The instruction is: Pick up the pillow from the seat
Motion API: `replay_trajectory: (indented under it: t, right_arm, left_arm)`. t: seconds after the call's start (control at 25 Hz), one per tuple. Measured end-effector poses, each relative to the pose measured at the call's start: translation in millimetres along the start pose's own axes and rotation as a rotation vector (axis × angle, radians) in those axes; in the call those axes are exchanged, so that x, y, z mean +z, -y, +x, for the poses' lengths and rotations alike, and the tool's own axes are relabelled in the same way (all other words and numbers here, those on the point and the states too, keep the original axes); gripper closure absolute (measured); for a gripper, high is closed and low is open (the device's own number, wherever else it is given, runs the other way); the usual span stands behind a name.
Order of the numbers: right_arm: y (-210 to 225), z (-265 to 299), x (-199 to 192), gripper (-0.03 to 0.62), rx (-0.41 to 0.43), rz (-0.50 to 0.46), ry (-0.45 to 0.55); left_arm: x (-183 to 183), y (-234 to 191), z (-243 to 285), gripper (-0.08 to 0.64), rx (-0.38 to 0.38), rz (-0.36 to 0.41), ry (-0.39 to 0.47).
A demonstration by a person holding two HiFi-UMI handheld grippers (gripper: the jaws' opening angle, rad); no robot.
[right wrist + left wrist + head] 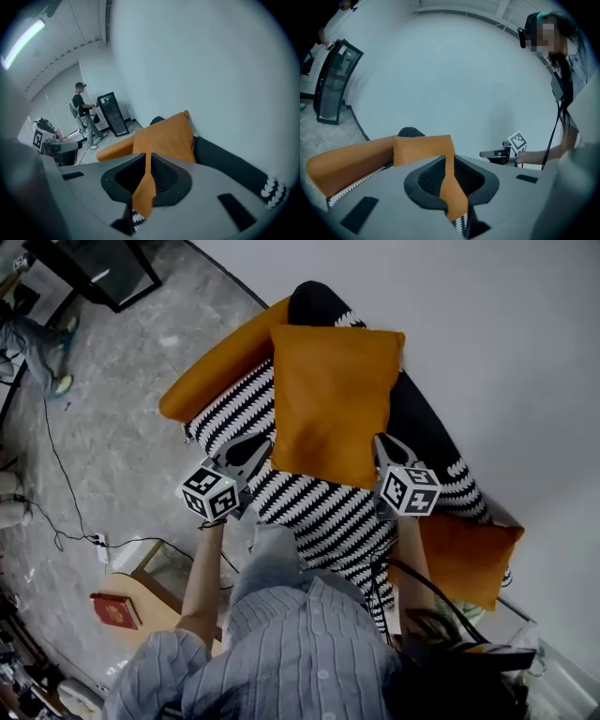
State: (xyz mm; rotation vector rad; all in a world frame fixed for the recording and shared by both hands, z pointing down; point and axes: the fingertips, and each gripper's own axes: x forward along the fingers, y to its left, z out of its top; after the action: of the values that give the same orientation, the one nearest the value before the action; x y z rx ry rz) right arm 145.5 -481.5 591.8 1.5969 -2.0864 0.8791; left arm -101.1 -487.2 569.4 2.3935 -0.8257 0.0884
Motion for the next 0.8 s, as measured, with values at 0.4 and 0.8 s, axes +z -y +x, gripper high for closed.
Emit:
replay_trajectory:
  t: [0.4,0.8]
  right_arm:
    - [41.2,66.0,58.8,0.546,0.018,-0.024,0.022]
    - [88.5,127.0,106.5,0.542,0.011,-0.035,0.047]
  left_arm:
    - [0.6,-81.8,63.3,0.509,-0.019,-0.039,-0.028]
    - [15.5,-160.7,133.7,0.403,-0.047,-0.024,-0.063]
